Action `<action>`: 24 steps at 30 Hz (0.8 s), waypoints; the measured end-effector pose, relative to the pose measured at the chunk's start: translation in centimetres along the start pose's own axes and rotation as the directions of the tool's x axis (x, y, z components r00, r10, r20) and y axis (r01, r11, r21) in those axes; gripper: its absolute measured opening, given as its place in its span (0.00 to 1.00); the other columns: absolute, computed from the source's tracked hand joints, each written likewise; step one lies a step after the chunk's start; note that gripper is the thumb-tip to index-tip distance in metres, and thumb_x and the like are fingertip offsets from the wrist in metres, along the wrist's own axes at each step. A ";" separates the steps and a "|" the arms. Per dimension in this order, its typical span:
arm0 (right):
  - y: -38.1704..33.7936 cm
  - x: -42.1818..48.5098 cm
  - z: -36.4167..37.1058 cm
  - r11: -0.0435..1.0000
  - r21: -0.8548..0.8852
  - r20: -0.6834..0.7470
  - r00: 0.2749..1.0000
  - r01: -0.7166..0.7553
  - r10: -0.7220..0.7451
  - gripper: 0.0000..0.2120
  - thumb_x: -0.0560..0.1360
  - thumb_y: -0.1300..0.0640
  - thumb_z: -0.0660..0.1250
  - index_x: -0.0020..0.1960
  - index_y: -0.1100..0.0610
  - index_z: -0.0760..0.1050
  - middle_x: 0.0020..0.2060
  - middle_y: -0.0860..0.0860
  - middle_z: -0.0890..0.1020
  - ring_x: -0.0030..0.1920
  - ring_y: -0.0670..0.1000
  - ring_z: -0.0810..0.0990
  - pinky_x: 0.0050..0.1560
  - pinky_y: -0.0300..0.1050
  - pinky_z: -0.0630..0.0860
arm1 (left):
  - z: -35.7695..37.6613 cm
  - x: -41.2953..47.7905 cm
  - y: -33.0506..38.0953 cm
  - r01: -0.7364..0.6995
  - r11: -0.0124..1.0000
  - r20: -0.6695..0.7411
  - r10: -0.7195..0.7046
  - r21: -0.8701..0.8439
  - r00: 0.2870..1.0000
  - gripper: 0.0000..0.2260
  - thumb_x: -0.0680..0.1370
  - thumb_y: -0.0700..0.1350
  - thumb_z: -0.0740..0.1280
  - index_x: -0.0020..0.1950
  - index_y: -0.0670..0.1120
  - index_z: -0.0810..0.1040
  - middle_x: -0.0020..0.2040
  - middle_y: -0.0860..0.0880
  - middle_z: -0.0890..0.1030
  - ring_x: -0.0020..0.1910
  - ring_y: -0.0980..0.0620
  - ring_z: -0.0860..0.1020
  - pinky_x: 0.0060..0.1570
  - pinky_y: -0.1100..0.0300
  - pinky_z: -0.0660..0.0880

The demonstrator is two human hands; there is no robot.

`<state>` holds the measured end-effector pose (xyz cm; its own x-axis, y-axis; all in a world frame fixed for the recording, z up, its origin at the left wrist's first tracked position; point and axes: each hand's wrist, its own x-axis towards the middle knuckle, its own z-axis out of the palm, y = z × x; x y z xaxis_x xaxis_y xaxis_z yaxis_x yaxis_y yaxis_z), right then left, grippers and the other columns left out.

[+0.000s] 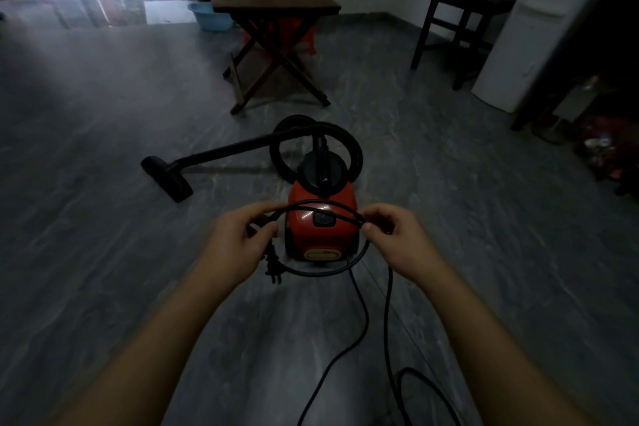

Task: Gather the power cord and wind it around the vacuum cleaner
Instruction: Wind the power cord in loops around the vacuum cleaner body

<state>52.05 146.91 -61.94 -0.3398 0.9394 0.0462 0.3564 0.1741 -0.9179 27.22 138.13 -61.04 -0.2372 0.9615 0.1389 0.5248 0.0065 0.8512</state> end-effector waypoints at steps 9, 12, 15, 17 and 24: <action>-0.4 -0.1 -0.8 0.991 -0.135 -0.065 0.998 0.015 -0.024 0.09 0.76 0.63 0.69 0.50 0.51 0.83 0.42 0.43 0.83 0.43 0.38 0.80 0.42 0.28 0.73 | -0.4 -0.1 0.5 -0.032 0.999 0.004 0.032 0.037 0.999 0.11 0.77 0.41 0.70 0.57 0.54 0.81 0.42 0.51 0.83 0.36 0.55 0.82 0.36 0.62 0.80; -0.2 -0.1 -0.7 0.994 -0.108 -0.094 0.996 -0.007 -0.003 0.08 0.77 0.63 0.69 0.53 0.54 0.83 0.45 0.45 0.84 0.45 0.38 0.80 0.42 0.26 0.73 | -0.3 -0.1 0.4 -0.007 0.999 0.004 0.007 0.039 1.000 0.12 0.76 0.42 0.71 0.57 0.55 0.81 0.42 0.51 0.82 0.35 0.54 0.82 0.36 0.60 0.80; -0.2 -0.2 -0.3 0.999 -0.009 -0.094 0.995 -0.032 0.031 0.08 0.76 0.64 0.70 0.53 0.58 0.83 0.46 0.51 0.85 0.46 0.43 0.82 0.44 0.29 0.76 | -0.4 -0.2 0.2 0.014 1.000 0.015 -0.014 0.015 1.000 0.12 0.75 0.43 0.73 0.54 0.58 0.81 0.41 0.50 0.83 0.33 0.52 0.82 0.35 0.58 0.78; -0.4 -0.2 0.0 0.998 0.053 -0.106 0.994 -0.030 0.036 0.07 0.75 0.65 0.70 0.52 0.58 0.83 0.45 0.53 0.85 0.43 0.45 0.81 0.43 0.32 0.77 | -0.6 -0.3 0.2 0.030 0.999 0.024 -0.031 0.023 0.999 0.11 0.75 0.44 0.73 0.53 0.58 0.80 0.41 0.49 0.83 0.34 0.52 0.82 0.35 0.58 0.79; -1.1 -0.3 0.7 0.987 0.158 -0.095 0.995 -0.014 0.029 0.07 0.75 0.66 0.70 0.49 0.57 0.83 0.45 0.58 0.85 0.42 0.45 0.81 0.41 0.33 0.77 | -0.9 -0.8 0.6 -0.026 0.985 0.028 0.022 0.173 0.999 0.08 0.75 0.45 0.72 0.51 0.57 0.80 0.40 0.54 0.83 0.40 0.59 0.82 0.46 0.56 0.82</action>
<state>51.20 146.20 -61.22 -0.2452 0.9678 0.0568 0.2188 0.1123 -0.9693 26.98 137.15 -60.17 -0.2025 0.9688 0.1431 0.6645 0.0287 0.7467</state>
